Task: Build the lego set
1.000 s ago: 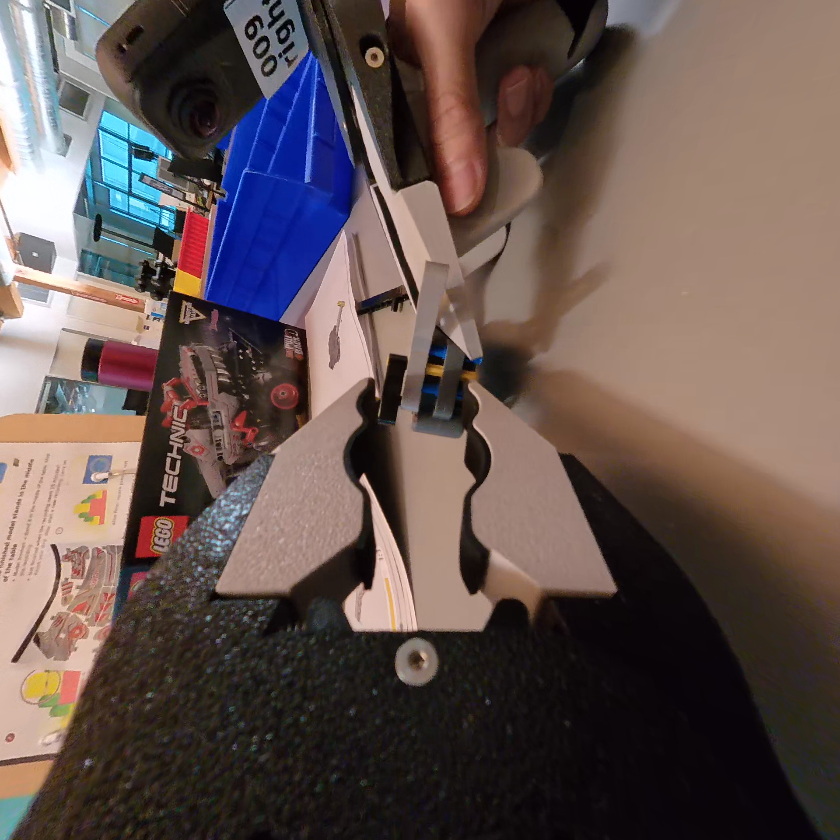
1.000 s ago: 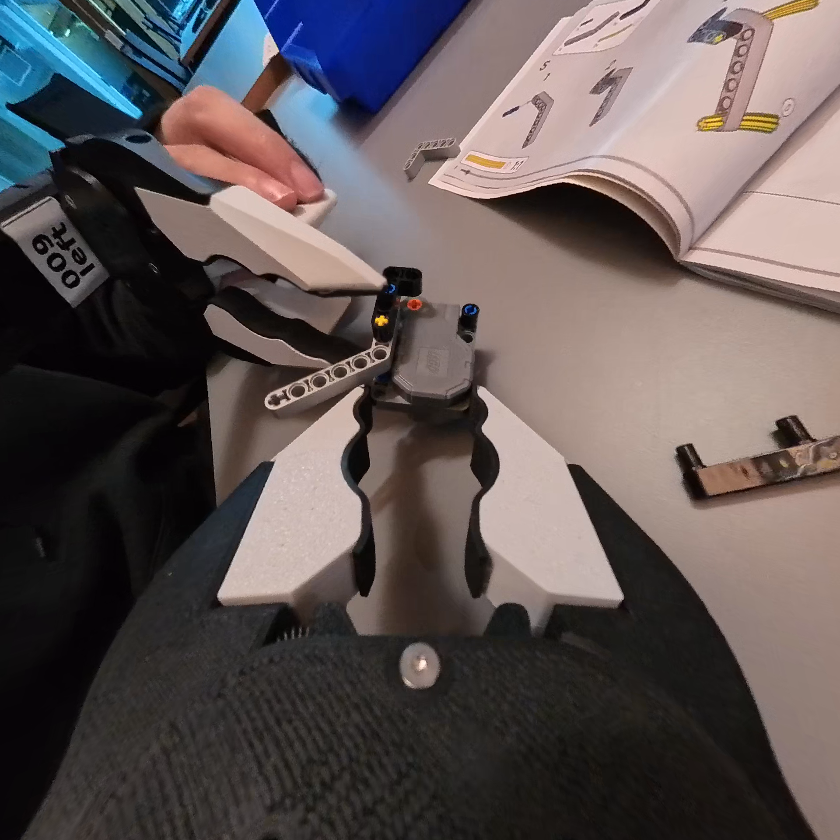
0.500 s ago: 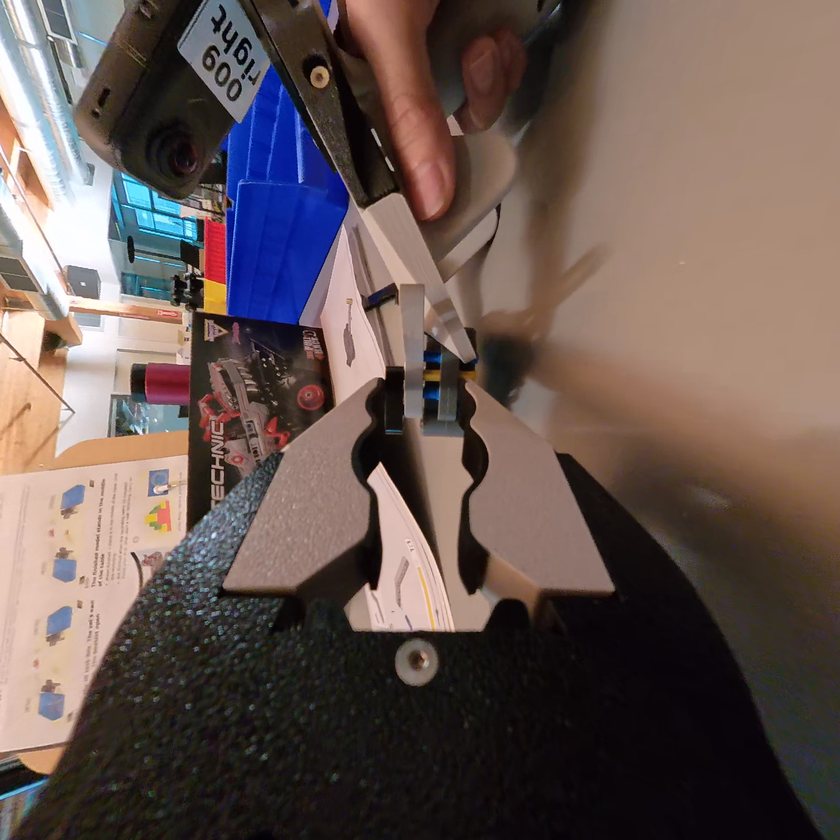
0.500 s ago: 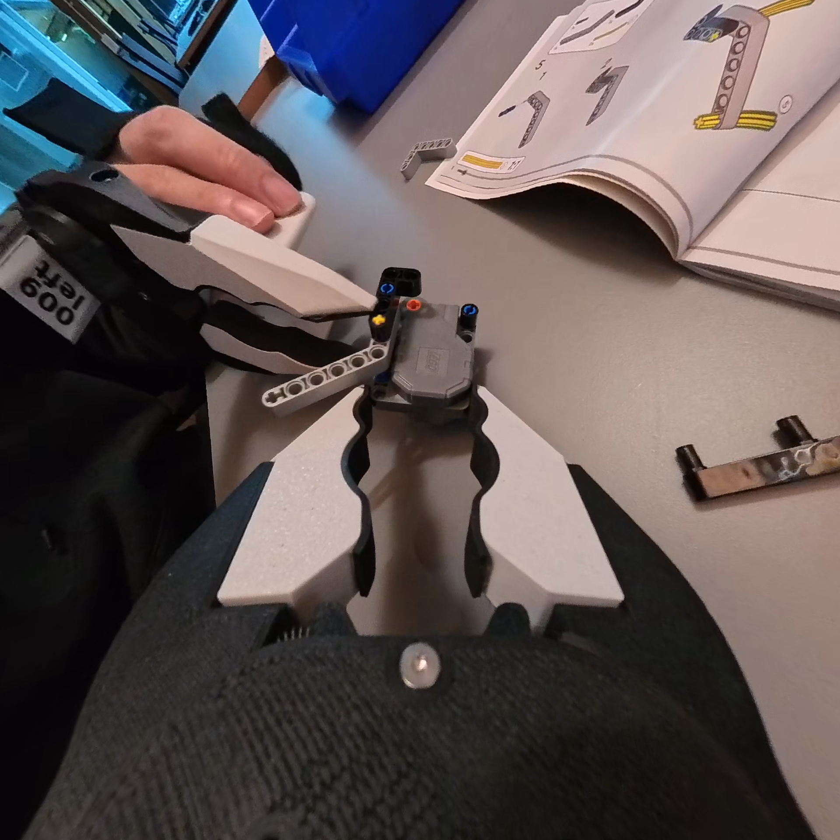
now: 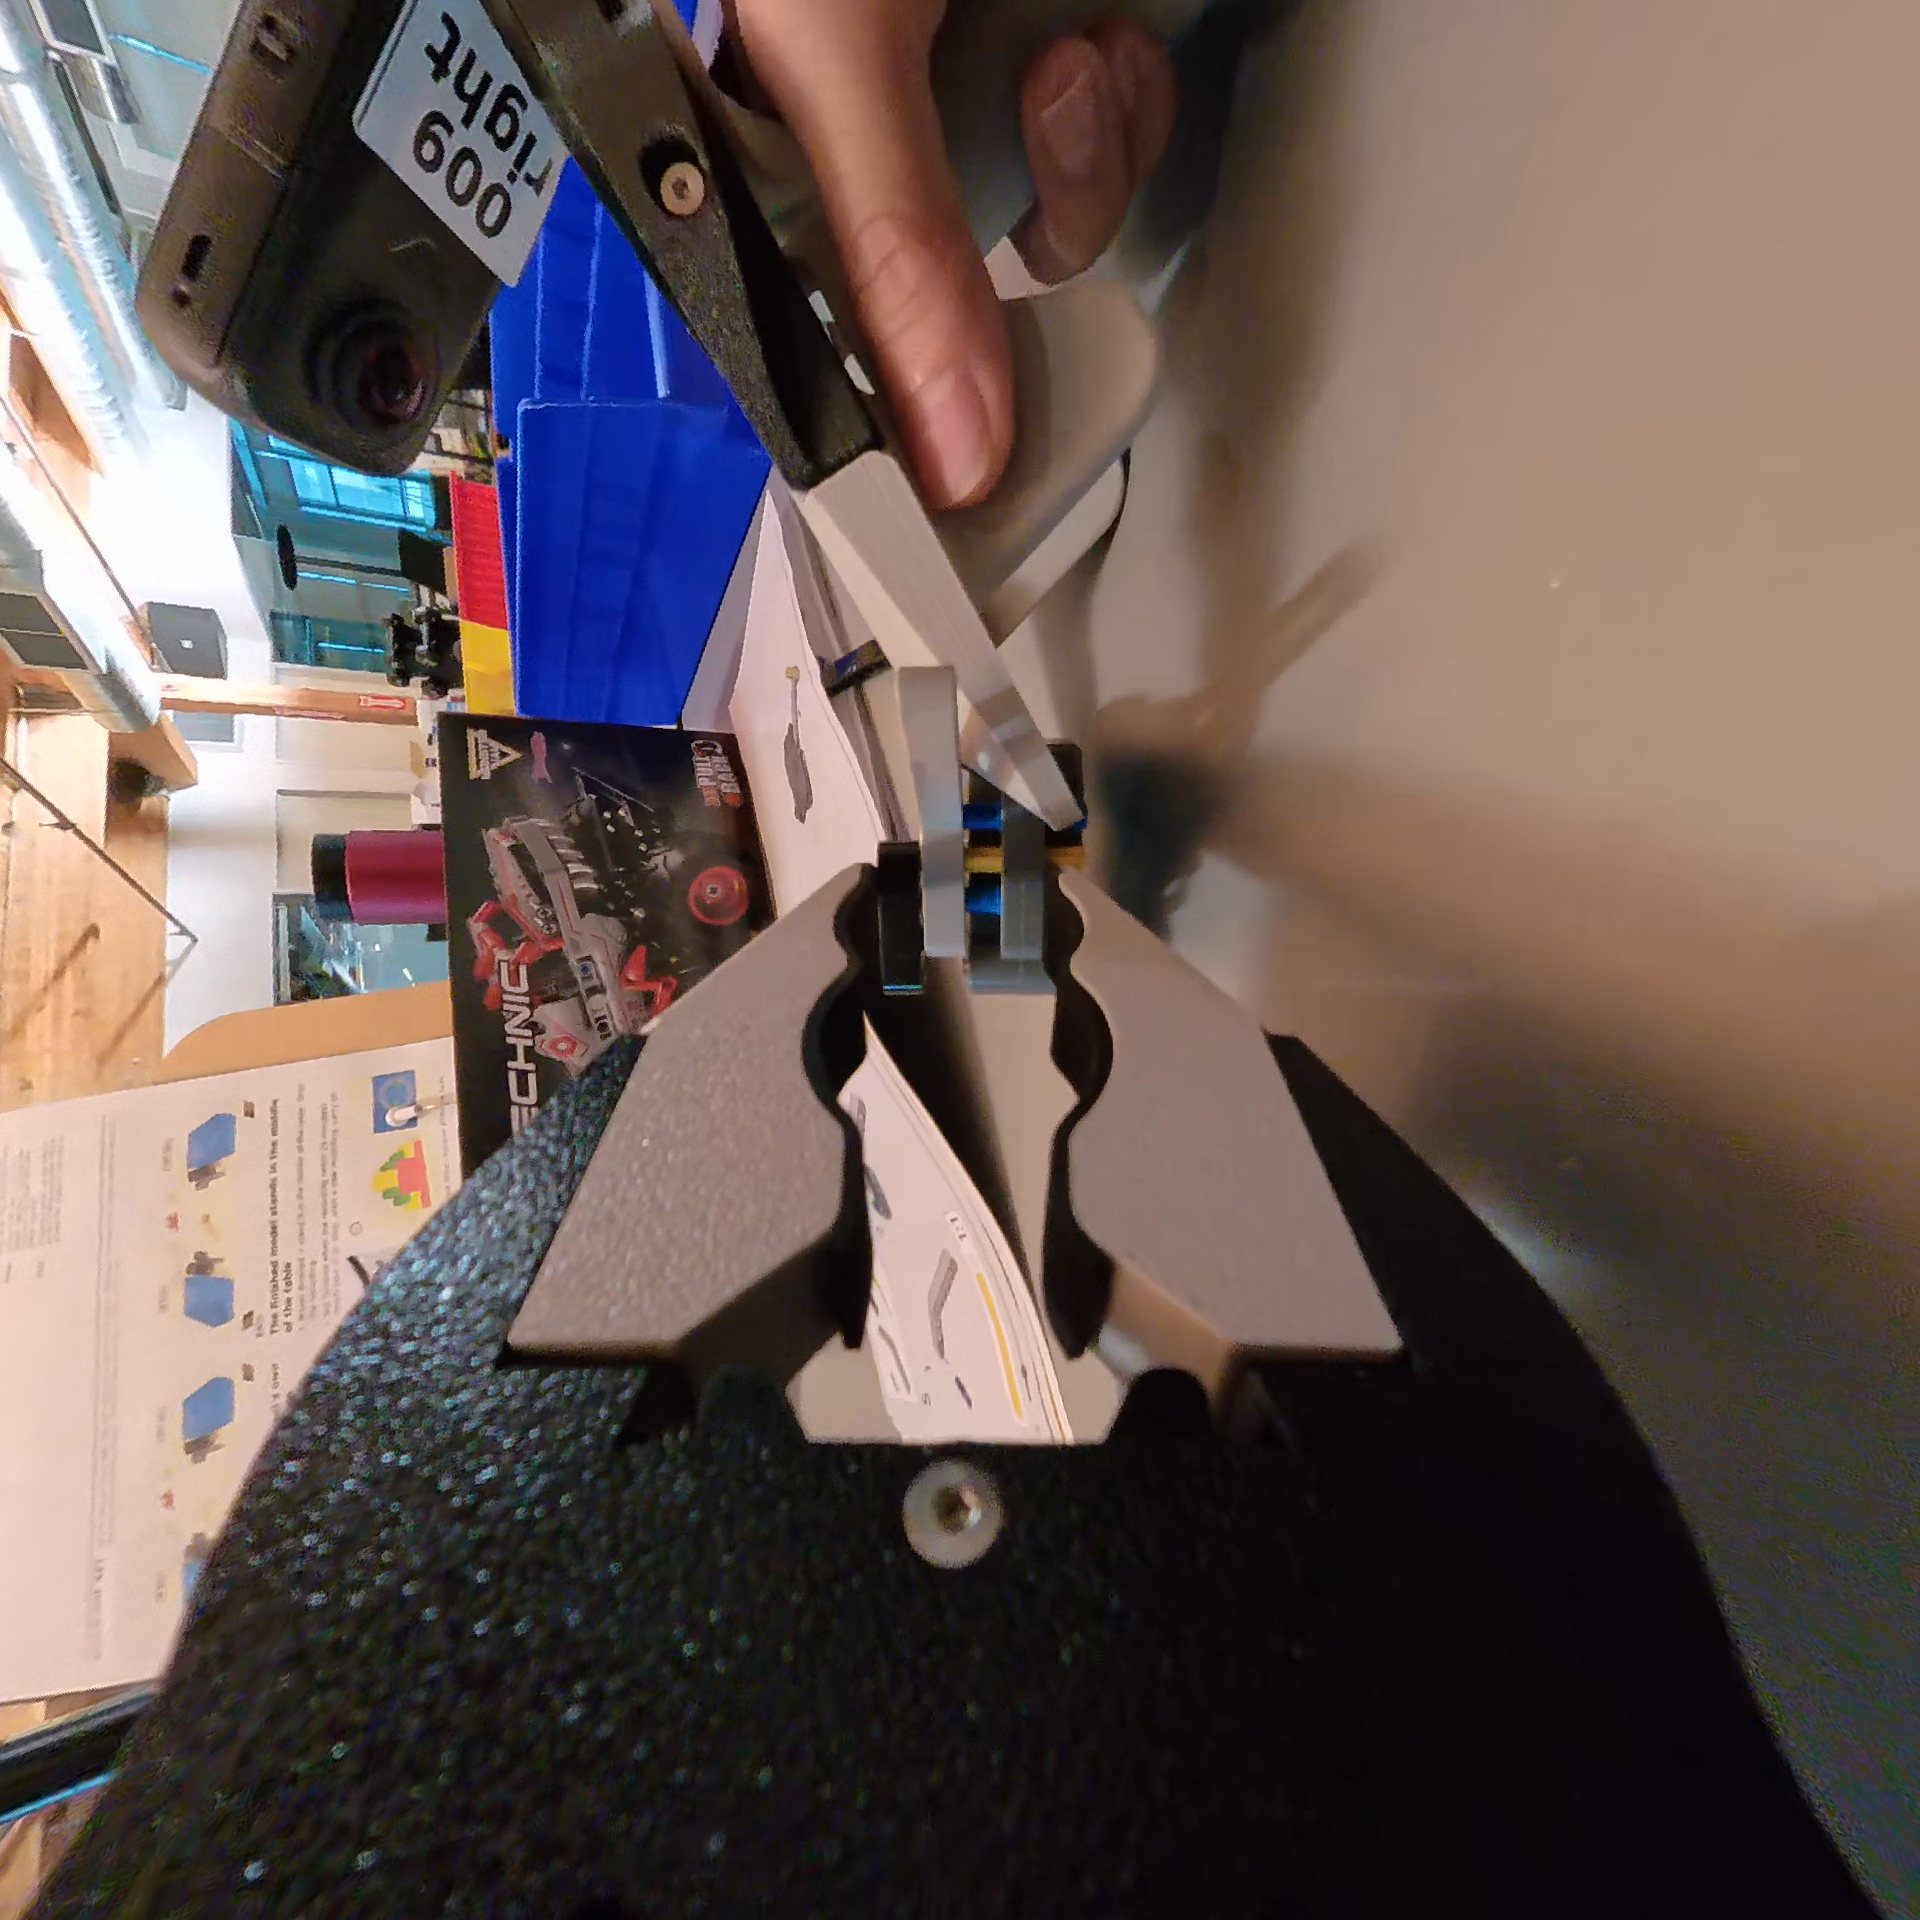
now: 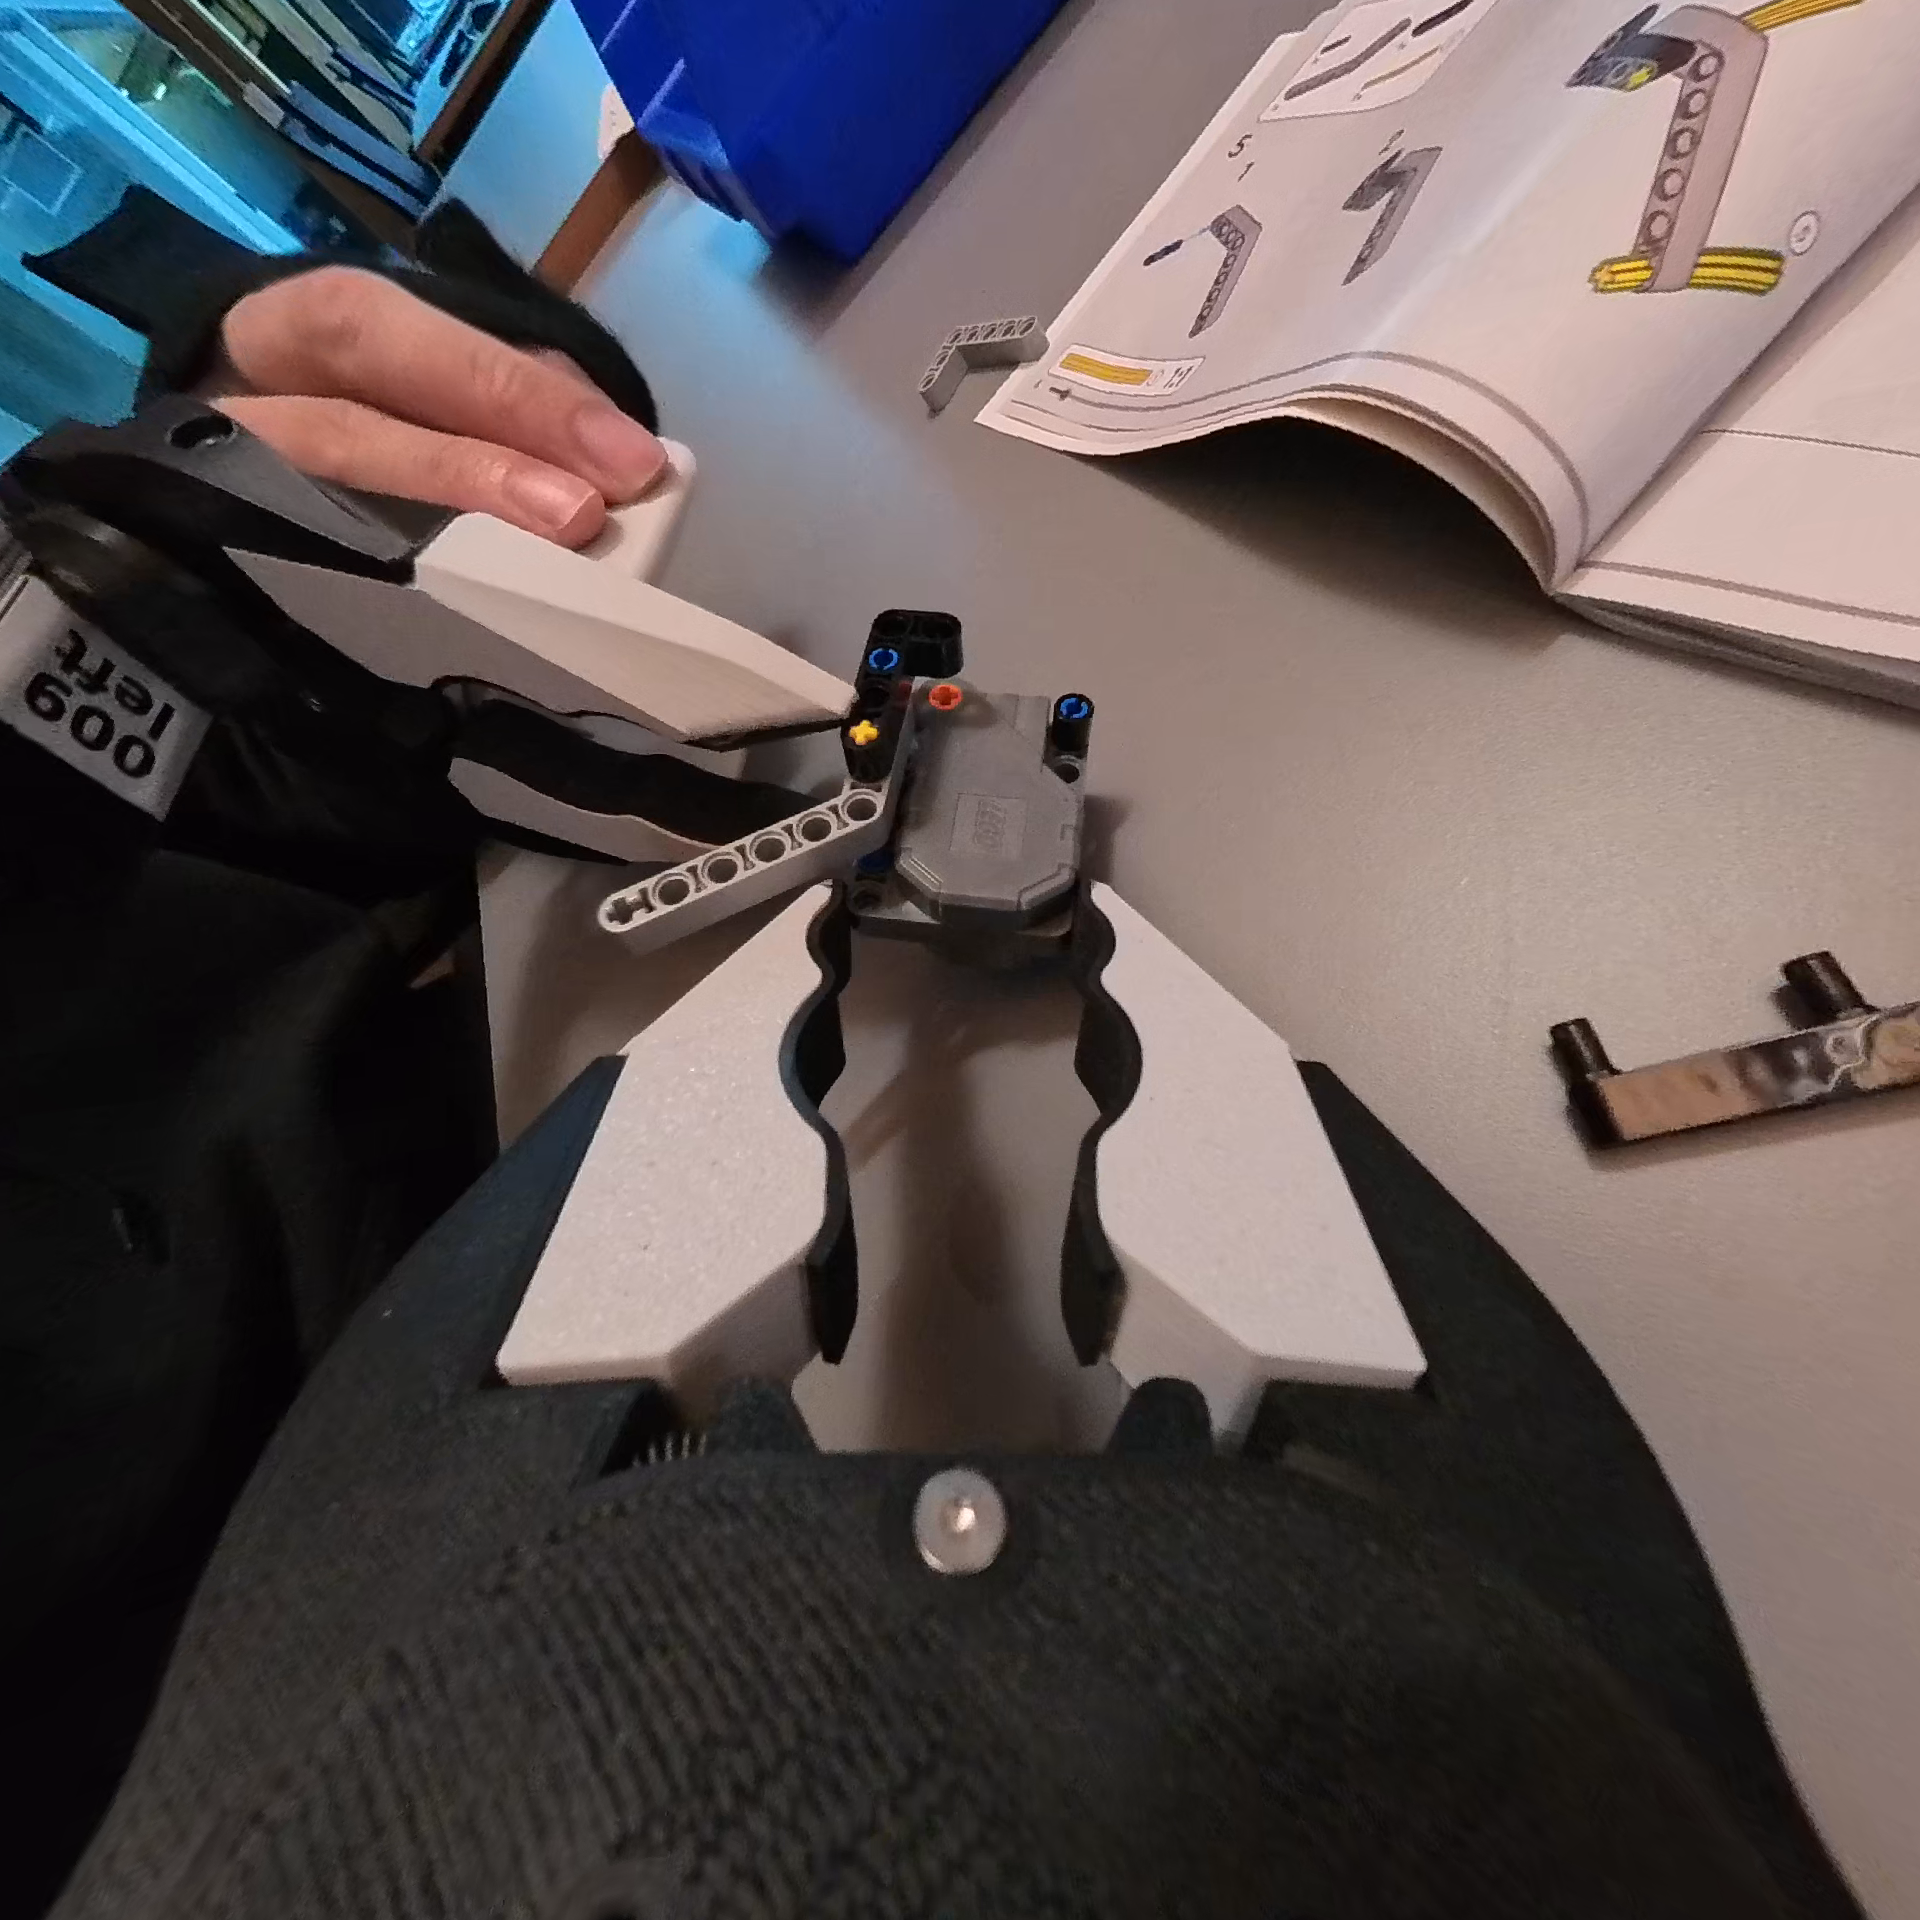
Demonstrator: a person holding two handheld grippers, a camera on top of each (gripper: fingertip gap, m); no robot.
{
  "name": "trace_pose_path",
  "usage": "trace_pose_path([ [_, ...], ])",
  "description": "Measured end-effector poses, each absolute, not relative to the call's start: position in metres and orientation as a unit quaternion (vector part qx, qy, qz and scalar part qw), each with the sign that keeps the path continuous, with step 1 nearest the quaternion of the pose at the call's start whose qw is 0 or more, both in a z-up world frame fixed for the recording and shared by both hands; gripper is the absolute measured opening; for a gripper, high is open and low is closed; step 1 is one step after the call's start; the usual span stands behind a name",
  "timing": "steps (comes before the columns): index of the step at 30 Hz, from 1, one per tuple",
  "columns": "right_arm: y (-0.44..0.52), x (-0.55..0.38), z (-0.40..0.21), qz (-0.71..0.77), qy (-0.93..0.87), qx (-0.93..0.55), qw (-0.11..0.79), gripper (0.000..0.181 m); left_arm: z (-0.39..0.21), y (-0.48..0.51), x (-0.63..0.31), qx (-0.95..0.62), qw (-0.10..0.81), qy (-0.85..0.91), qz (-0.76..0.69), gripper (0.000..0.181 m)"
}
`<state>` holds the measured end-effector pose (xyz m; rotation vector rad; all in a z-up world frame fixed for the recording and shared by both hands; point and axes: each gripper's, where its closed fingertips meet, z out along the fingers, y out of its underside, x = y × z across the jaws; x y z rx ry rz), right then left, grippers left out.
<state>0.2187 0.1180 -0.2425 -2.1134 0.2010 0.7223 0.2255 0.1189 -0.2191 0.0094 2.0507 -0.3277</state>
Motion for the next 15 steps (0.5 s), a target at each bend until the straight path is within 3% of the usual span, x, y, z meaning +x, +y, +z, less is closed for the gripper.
trace_pose_path([
  [15,0.119,0.22,-0.243,0.288,0.085,-0.85,0.433,0.04,-0.222,0.13,0.219,-0.032,0.468,0.872,-0.14,0.028],
])
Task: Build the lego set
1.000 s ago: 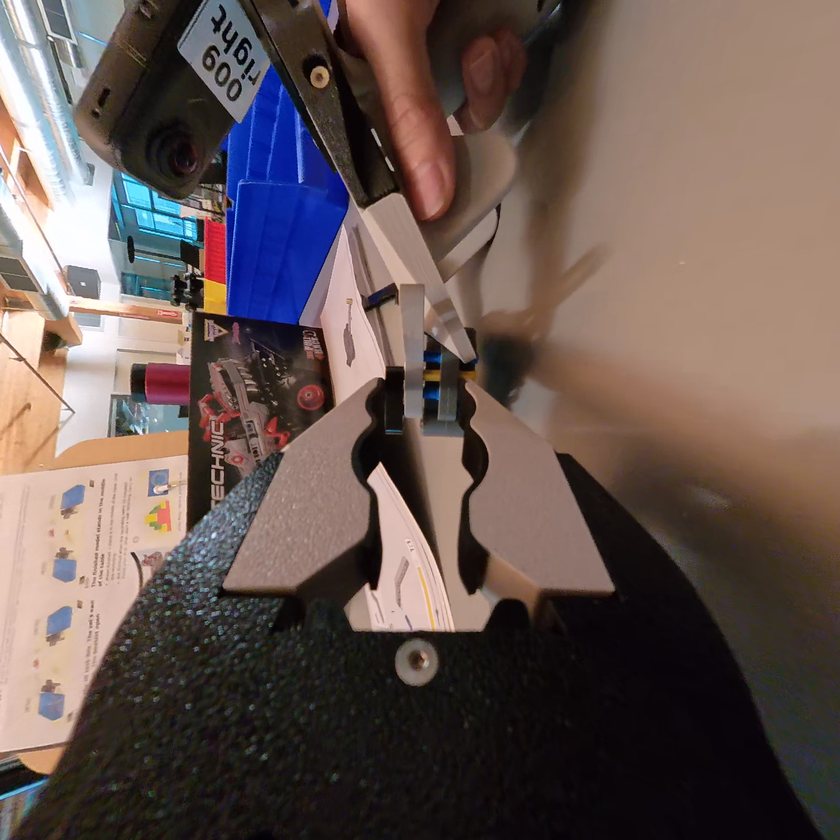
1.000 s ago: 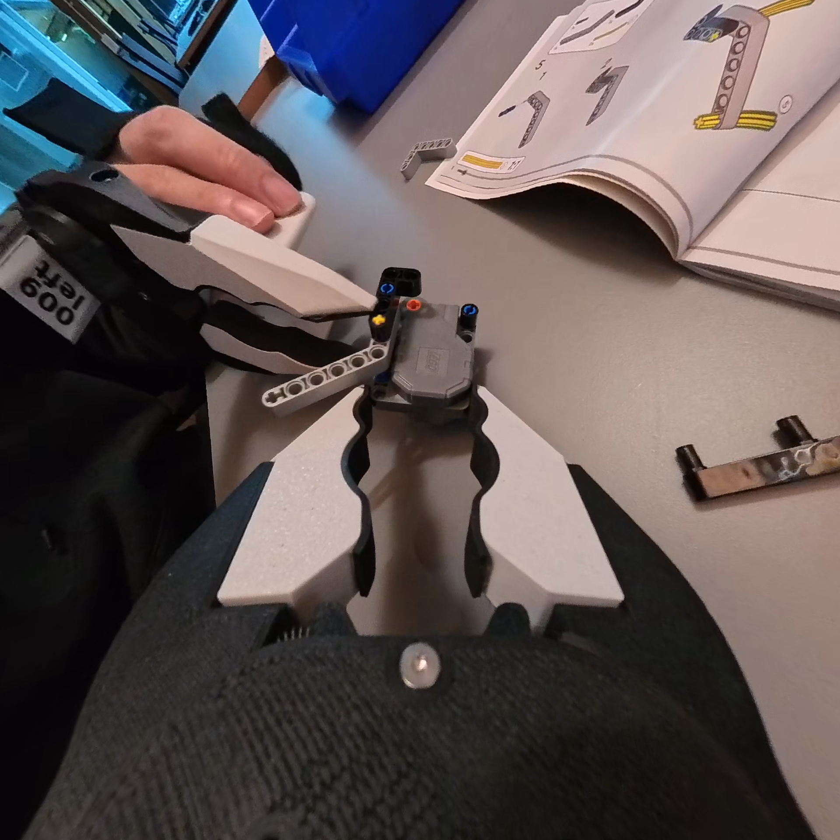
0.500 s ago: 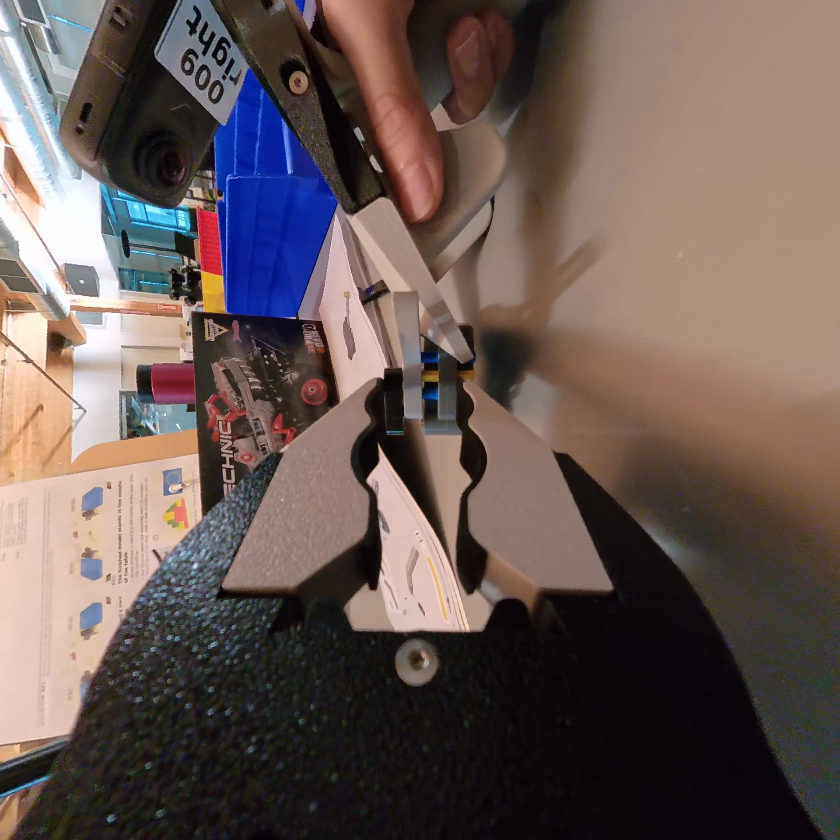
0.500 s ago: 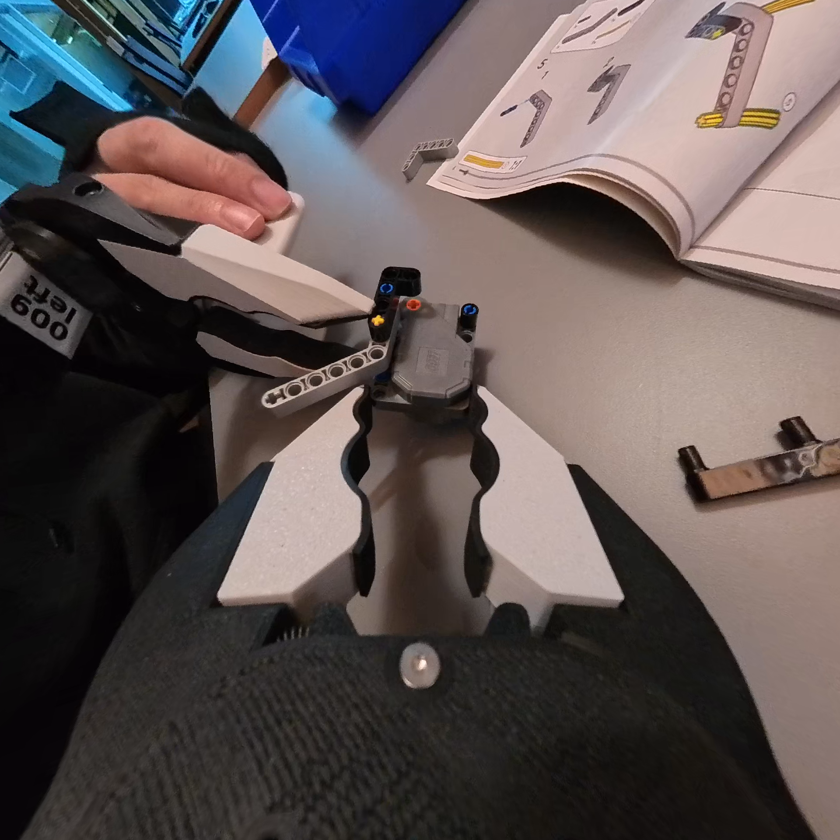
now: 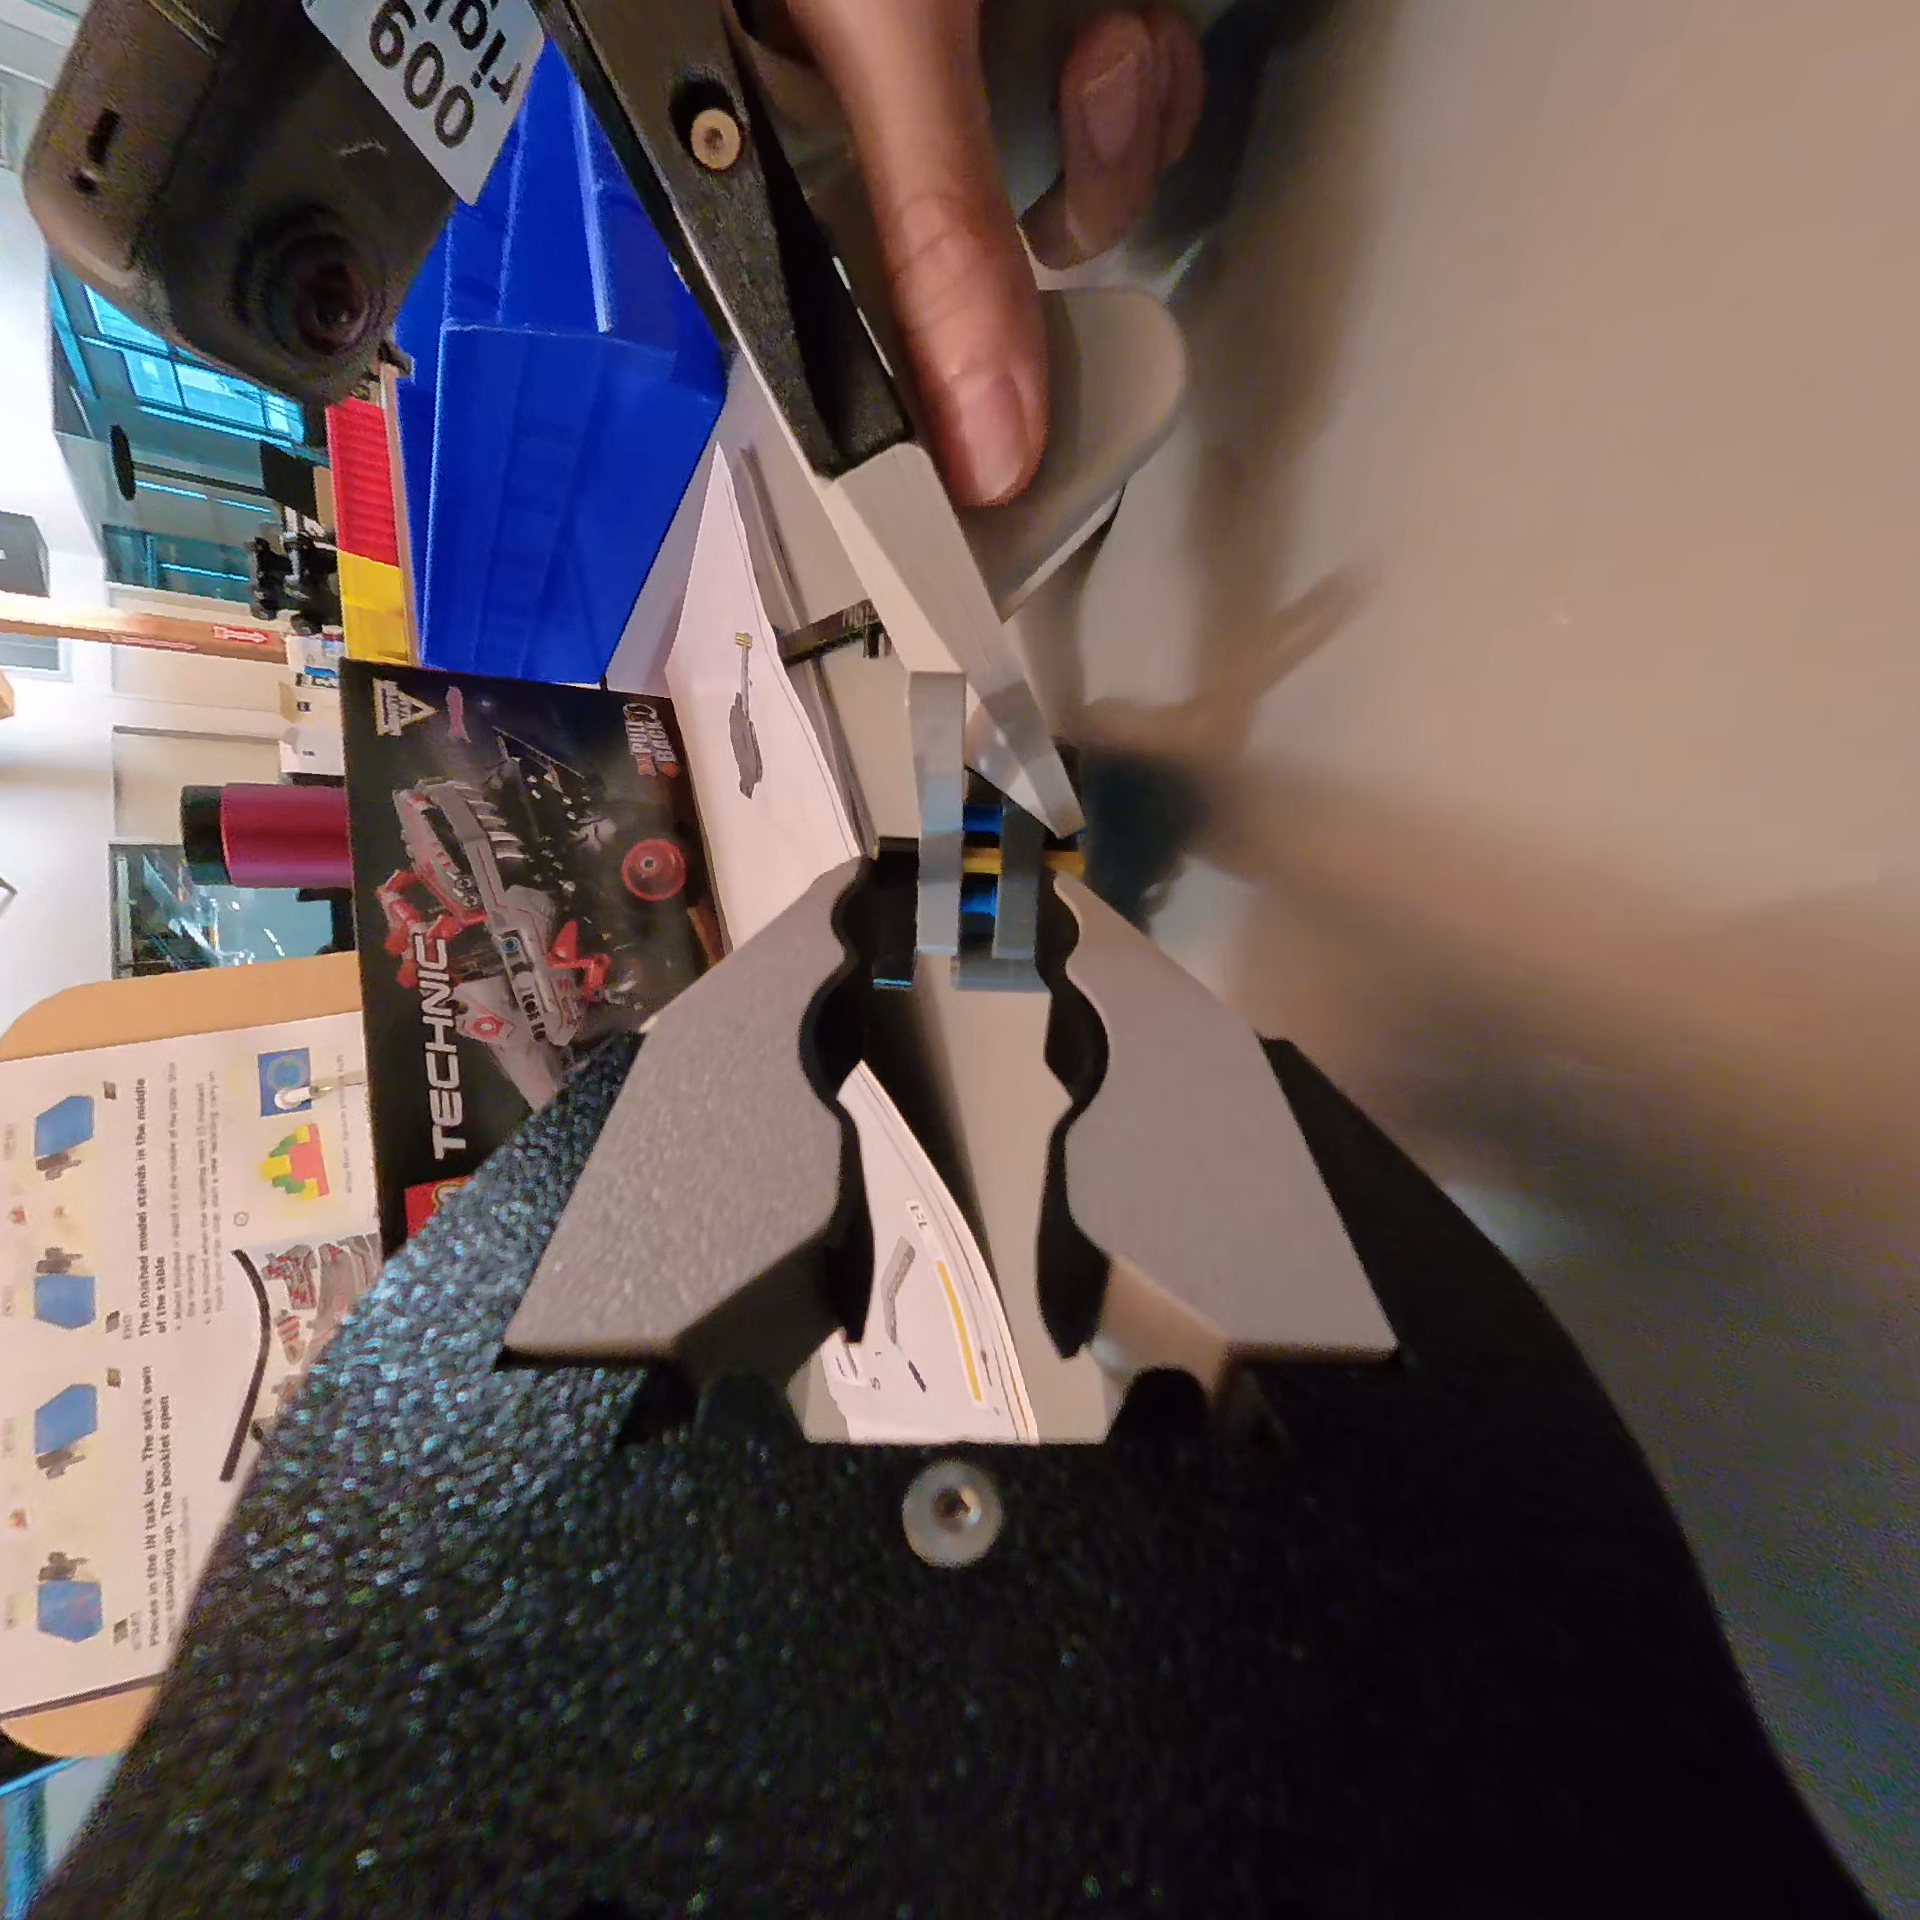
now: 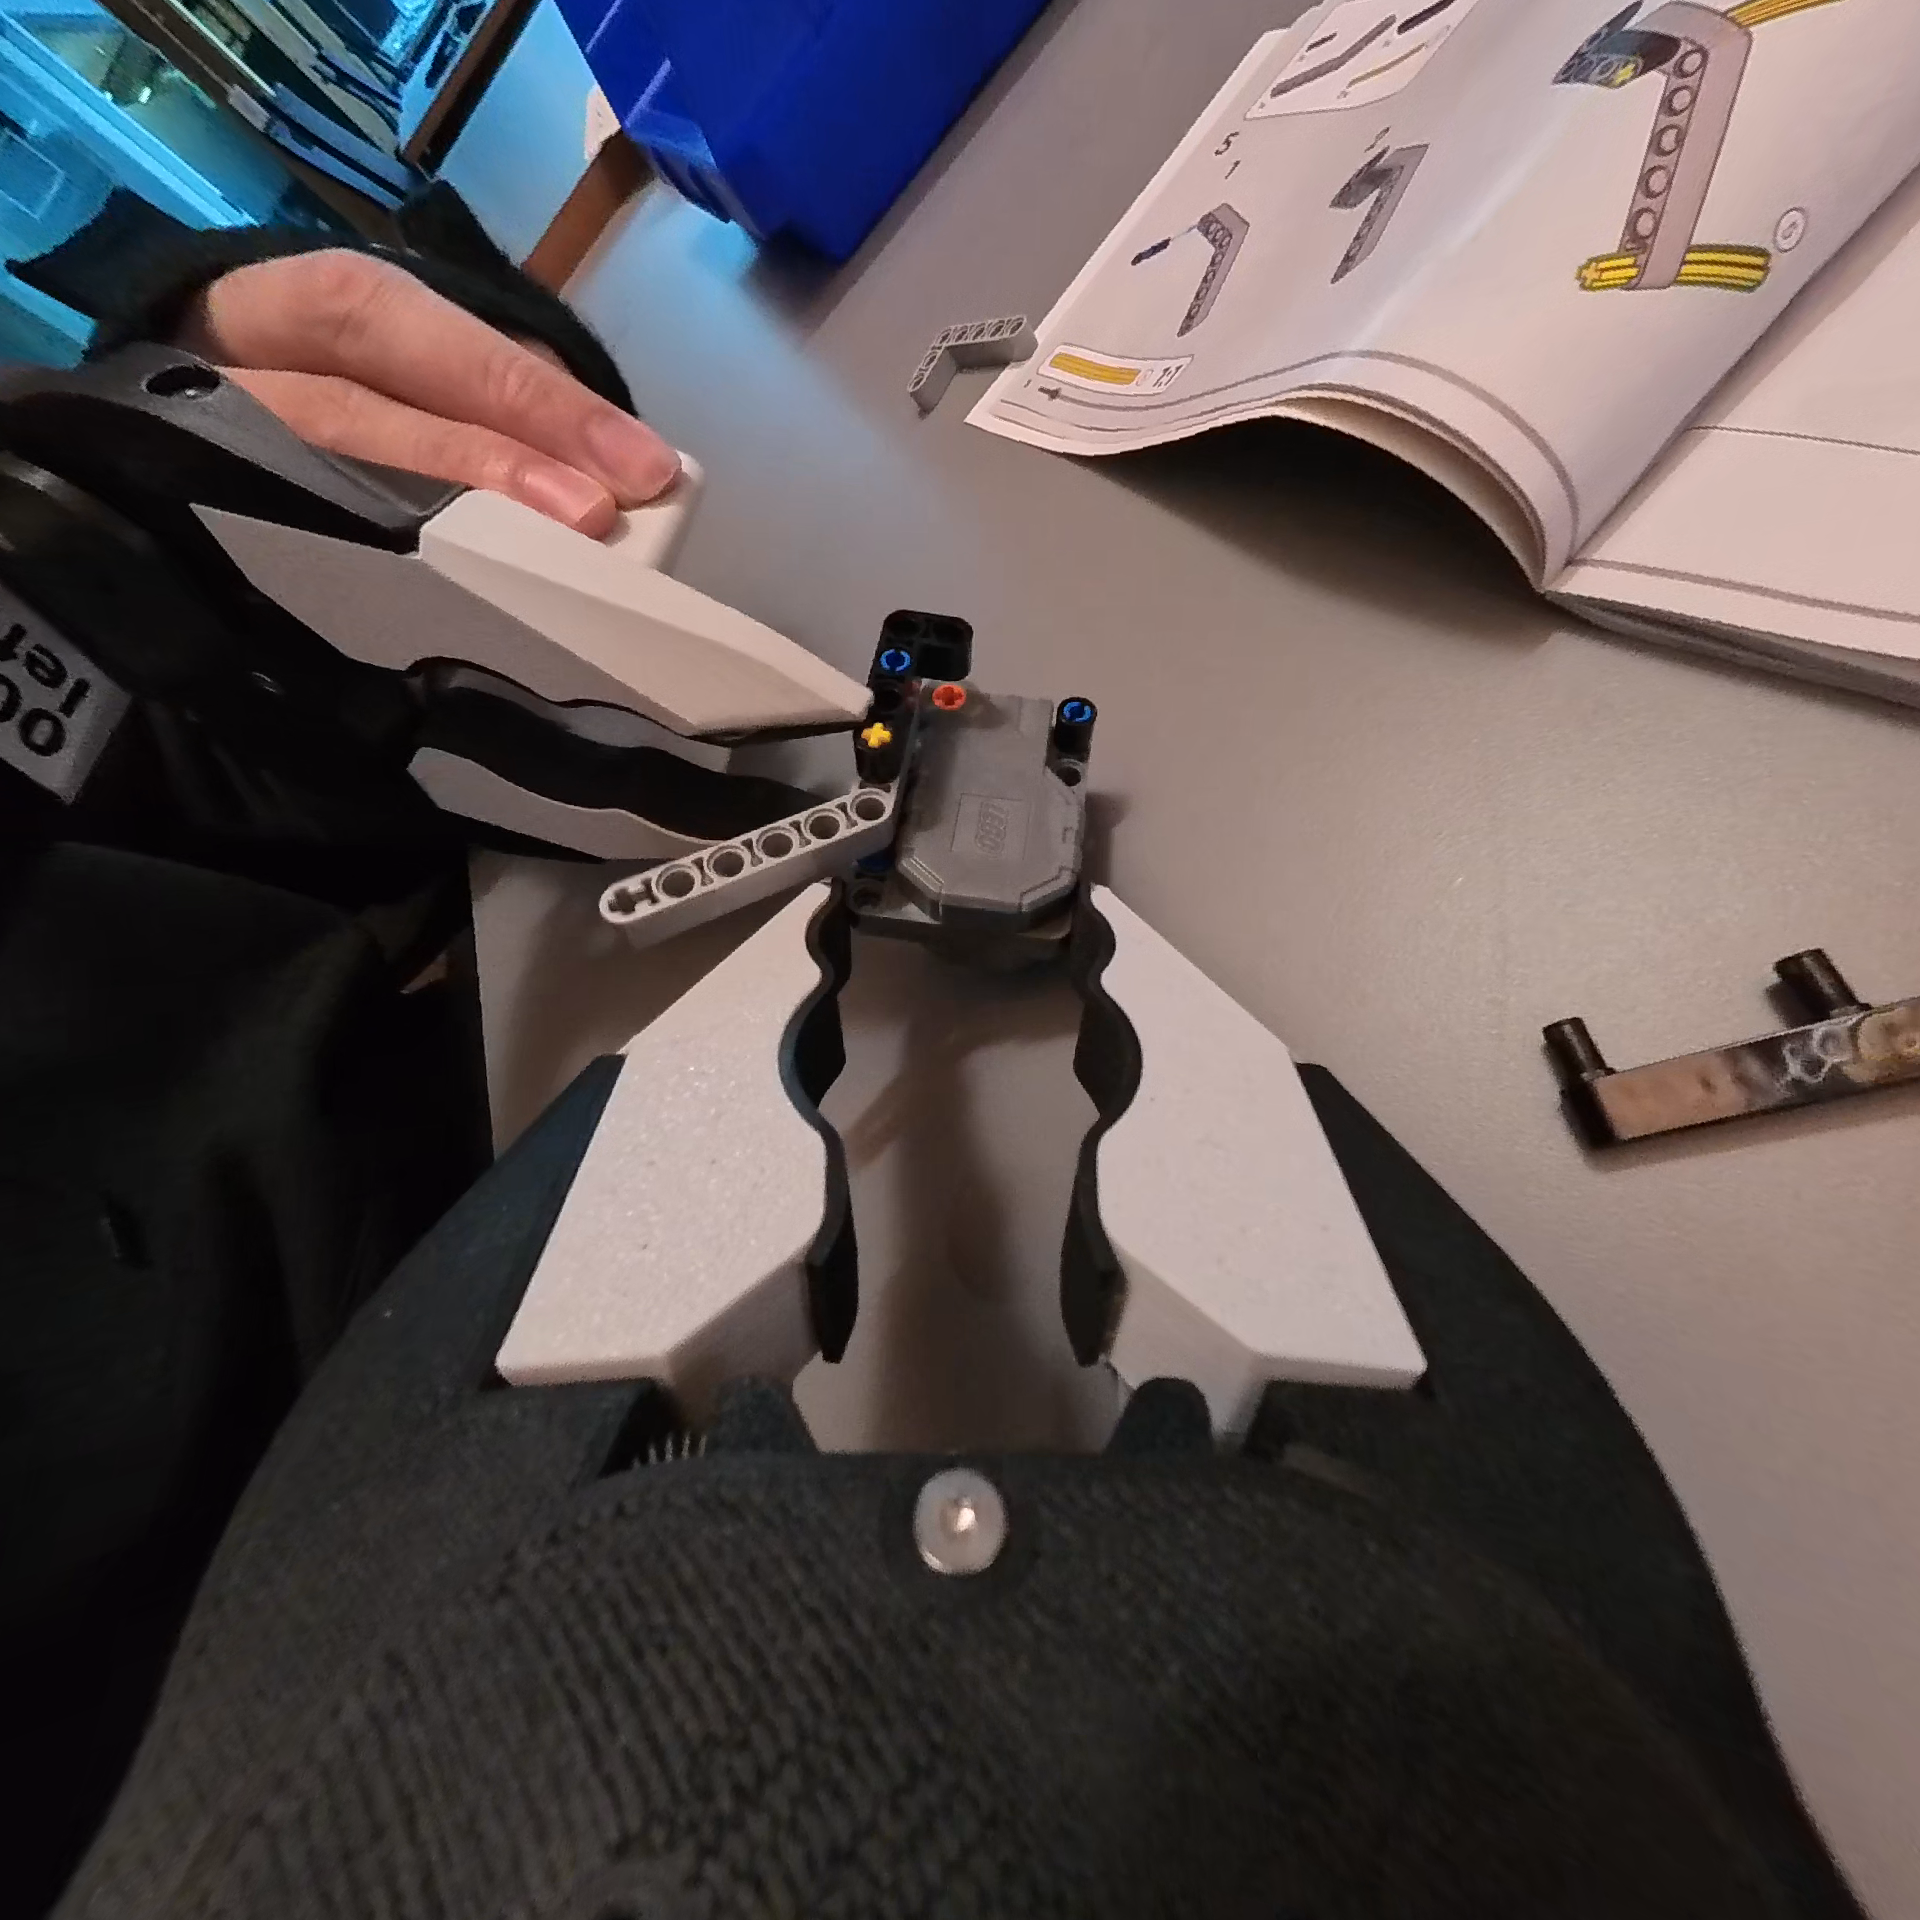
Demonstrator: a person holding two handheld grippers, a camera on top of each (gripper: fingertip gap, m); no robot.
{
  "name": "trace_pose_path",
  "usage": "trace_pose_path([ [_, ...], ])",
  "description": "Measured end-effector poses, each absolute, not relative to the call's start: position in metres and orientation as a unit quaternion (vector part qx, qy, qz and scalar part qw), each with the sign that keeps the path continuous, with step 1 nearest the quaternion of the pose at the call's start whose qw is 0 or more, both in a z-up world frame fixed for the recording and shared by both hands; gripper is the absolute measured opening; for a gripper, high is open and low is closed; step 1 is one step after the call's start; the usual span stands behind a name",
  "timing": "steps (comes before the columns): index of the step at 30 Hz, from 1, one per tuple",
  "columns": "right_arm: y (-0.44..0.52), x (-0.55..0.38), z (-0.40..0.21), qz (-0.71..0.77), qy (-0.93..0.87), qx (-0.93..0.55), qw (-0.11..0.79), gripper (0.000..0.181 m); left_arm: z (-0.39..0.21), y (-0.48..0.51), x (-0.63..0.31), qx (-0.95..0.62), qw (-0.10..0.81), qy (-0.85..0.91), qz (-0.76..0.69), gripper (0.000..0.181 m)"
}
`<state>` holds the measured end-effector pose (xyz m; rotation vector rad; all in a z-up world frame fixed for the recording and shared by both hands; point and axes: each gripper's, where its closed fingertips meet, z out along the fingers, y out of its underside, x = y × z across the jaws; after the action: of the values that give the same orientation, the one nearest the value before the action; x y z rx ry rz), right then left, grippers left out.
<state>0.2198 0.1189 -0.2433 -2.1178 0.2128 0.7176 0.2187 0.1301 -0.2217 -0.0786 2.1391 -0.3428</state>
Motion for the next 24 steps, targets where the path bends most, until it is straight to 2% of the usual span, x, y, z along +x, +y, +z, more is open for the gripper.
trace_pose_path([
  [24,0.1195,0.2181,-0.2439,0.291,0.083,-0.851,0.43,0.04,-0.2211,0.1392,0.211,-0.018,0.472,0.873,-0.122,0.028],
])
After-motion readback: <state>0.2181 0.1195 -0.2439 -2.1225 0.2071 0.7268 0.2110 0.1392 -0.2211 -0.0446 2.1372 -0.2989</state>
